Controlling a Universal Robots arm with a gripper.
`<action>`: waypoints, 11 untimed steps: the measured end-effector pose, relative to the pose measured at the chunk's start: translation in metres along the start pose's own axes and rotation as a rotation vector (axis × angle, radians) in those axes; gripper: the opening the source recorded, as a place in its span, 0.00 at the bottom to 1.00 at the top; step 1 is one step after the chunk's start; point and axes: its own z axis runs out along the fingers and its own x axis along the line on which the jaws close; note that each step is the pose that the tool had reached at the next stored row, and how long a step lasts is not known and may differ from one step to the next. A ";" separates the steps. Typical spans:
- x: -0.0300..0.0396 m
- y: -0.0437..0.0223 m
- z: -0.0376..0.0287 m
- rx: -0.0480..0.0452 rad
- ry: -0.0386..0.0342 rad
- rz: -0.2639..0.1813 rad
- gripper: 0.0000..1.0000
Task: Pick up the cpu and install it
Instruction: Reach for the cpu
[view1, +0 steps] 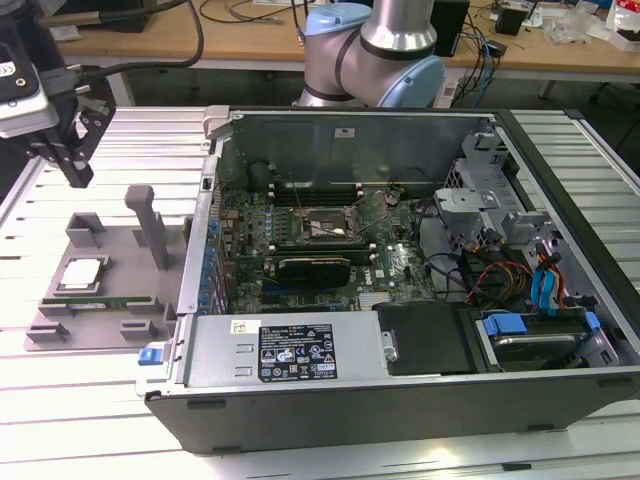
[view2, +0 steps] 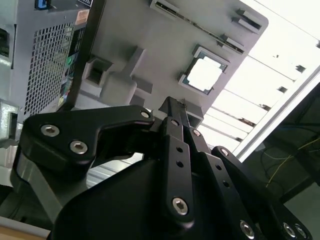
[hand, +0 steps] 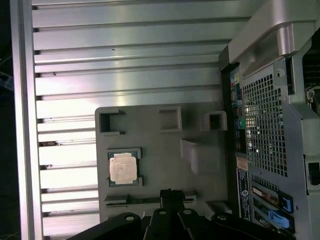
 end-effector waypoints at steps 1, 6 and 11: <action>0.0045 -0.0004 0.0039 0.0000 -0.0016 0.000 0.11; 0.0086 -0.0010 0.0137 -0.0003 -0.0049 0.000 0.11; 0.0119 -0.0011 0.0257 -0.0002 -0.0055 0.000 0.11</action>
